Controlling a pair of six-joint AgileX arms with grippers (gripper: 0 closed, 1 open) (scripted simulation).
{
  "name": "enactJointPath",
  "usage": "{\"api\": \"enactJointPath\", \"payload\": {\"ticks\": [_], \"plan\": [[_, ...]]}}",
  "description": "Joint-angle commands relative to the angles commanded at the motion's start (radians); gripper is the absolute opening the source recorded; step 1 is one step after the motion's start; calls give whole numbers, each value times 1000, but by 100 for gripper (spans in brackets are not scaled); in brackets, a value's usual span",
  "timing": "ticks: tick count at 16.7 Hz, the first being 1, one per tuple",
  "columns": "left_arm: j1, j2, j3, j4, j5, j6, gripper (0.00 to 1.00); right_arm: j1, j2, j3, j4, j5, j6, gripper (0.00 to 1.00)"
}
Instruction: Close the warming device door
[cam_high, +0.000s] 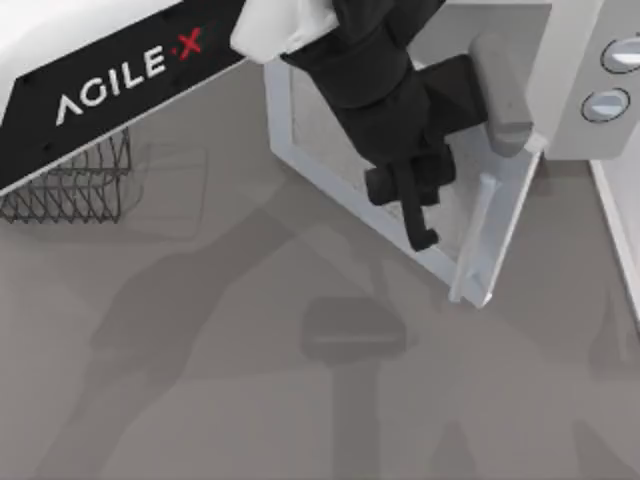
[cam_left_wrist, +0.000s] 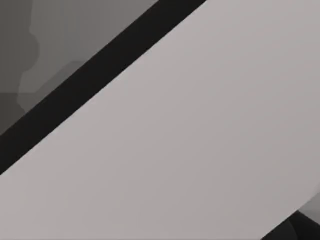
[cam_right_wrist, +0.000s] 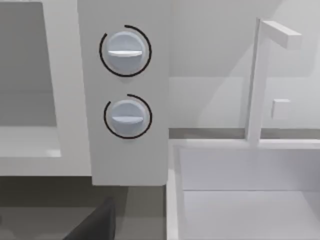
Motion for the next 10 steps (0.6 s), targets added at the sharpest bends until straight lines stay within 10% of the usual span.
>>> {"api": "enactJointPath", "payload": {"ticks": [10], "plan": [[95,-28,54,-18,125,-64,0,0,0,0,0,0,0,100]]}}
